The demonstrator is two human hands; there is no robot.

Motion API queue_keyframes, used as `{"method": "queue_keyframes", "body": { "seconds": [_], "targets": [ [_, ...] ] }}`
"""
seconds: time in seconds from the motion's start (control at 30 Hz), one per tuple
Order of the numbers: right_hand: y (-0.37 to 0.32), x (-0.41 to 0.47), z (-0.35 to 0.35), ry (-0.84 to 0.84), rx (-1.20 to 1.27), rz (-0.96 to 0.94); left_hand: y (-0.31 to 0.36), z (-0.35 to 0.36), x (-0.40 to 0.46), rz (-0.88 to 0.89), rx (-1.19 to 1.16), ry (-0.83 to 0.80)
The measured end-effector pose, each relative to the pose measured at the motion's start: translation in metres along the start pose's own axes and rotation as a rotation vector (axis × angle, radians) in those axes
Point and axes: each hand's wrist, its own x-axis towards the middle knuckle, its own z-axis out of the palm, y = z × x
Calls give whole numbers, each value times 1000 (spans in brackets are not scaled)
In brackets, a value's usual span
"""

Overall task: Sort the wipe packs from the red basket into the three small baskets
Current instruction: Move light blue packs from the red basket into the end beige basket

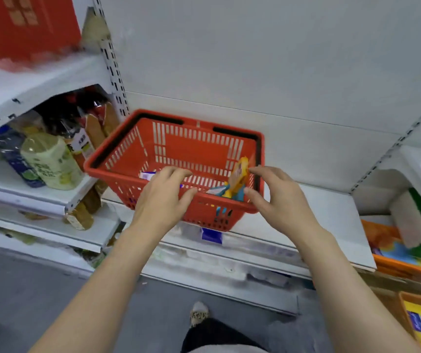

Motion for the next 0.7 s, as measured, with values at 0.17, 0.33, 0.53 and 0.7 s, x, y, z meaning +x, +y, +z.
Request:
{"method": "queue_keyframes", "body": {
  "seconds": [0.17,0.33,0.53,0.7],
  "targets": [
    [-4,99,31,-92,6,-28,-51,8,83,-72,16,-131],
    [8,157,74,-383,-107,74,-92,32,129,-137,7,-346],
    [19,191,141,-914,-314,224,-131,59,185,-98,88,-729],
    [17,183,172,-1036,-532,220,-149,80,212,-11,32,-1006]
  ]
}}
